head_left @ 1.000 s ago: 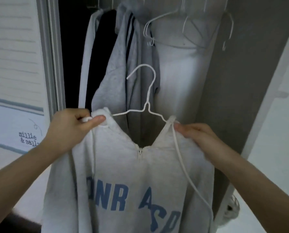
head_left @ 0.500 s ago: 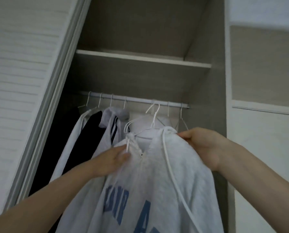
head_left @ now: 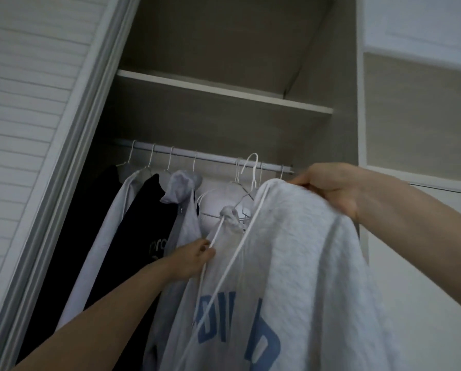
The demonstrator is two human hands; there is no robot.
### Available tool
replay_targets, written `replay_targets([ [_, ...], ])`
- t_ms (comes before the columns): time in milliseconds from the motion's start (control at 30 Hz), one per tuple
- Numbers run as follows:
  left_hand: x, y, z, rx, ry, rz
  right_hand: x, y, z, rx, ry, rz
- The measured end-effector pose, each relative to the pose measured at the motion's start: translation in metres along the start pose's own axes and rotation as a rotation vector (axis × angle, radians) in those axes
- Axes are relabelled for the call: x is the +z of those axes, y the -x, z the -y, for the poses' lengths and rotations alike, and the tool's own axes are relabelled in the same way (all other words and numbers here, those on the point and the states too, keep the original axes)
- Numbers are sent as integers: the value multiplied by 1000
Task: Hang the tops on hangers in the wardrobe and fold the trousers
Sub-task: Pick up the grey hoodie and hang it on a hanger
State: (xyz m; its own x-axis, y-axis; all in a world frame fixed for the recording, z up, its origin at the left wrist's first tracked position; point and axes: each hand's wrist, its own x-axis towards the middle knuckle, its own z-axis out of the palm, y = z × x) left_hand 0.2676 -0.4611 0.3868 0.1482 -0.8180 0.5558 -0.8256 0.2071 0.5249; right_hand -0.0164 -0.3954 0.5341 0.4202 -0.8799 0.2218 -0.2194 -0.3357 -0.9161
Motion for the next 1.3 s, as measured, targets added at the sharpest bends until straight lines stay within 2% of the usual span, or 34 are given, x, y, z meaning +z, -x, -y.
replay_targets([
  [100,9,-7,12,39,-474,46,-6,1,-1,10,30,-39],
  [133,12,-12,17,73,-713,67,-8,0,-3,9,33,-46],
  [200,15,-19,24,91,-999,37,-12,-4,-6,7,41,-62],
  [267,17,-26,24,110,-1155,44,-15,-14,-9,0,50,-105],
  [333,16,-31,23,57,-1278,84,-13,-24,-13,1,80,-144],
  [433,5,-30,33,-141,-1414,93,-4,-41,-22,3,80,-159],
  [533,-11,-23,49,-275,-1447,-9,11,-61,-33,-21,101,-145],
  [600,-22,-31,50,-263,-1197,-104,24,-73,-42,-46,93,-134],
  [733,-34,-72,23,-167,-322,-412,41,-94,-58,-63,34,-102],
  [833,-38,-107,16,-113,71,-528,39,-103,-70,-64,13,-74],
  [933,-29,-131,12,-33,369,-469,32,-107,-81,-88,-4,-85],
  [1067,-8,-148,20,-51,719,-203,25,-107,-90,-104,-22,-74],
  [1200,-2,-151,33,-59,751,-92,27,-107,-92,-117,-35,-66],
  [1300,1,-146,30,-1,699,-60,36,-106,-90,-165,6,-47],
])
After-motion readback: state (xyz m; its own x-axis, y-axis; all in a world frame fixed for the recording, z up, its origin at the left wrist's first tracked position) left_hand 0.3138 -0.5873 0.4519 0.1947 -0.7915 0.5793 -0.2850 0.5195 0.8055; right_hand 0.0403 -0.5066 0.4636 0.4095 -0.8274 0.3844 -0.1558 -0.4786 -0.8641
